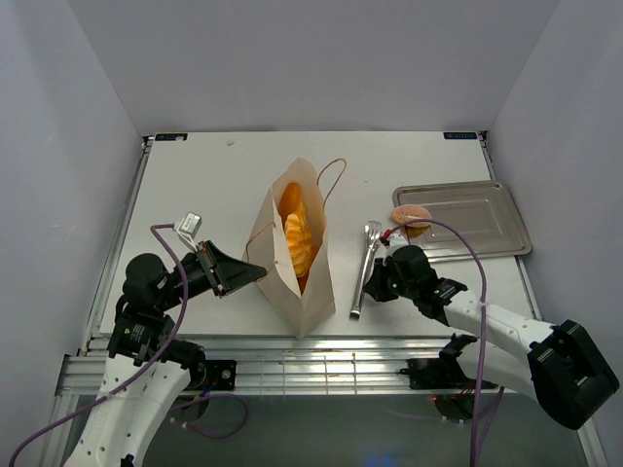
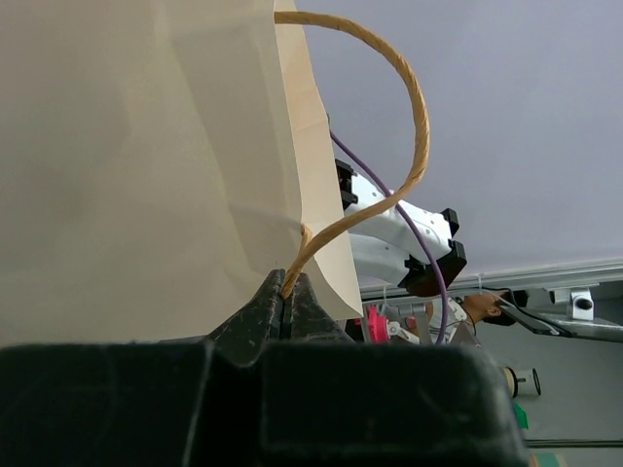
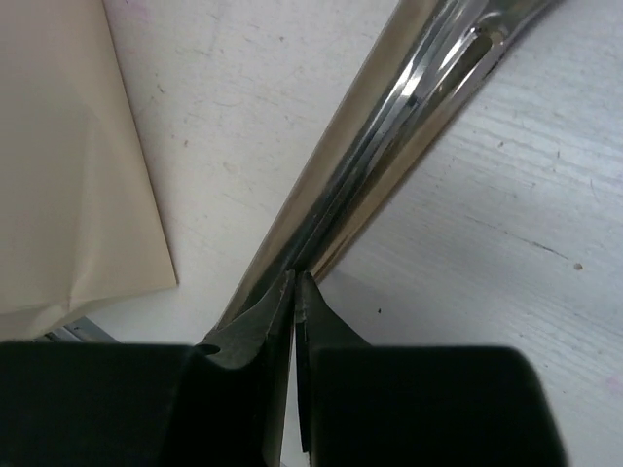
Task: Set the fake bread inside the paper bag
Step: Adjust the clamp at the center of the board.
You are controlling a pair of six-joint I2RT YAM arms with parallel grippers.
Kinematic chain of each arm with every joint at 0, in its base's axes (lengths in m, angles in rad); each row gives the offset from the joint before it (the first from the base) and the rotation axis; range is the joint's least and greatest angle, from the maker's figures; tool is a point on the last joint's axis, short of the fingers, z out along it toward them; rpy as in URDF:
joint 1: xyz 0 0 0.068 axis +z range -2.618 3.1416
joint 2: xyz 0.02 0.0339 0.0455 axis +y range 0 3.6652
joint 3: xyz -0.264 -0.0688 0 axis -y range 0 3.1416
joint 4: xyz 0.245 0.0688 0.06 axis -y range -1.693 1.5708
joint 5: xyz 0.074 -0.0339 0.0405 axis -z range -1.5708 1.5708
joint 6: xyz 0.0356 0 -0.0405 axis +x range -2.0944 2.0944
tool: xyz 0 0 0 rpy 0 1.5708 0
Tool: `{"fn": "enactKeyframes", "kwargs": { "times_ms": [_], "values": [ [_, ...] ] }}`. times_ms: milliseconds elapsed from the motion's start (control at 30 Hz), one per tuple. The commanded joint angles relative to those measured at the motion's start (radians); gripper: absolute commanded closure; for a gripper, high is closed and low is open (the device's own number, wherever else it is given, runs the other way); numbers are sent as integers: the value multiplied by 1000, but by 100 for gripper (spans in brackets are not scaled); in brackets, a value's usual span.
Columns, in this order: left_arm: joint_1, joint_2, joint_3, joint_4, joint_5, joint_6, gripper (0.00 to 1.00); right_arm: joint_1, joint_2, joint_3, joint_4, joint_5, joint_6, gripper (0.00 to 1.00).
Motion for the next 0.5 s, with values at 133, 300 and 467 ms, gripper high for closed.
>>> {"fn": "enactKeyframes", "kwargs": {
  "times_ms": [133,300,467],
  "values": [
    [-2,2,-10,29,42,-2,100,131,85,130,-50,261,54,78],
    [-2,-24,-27,23,39,-8,100,139,82,127,-25,258,91,73],
    [-2,-46,-42,15,38,-18,100,142,46,106,48,246,102,60]
  ]
}}
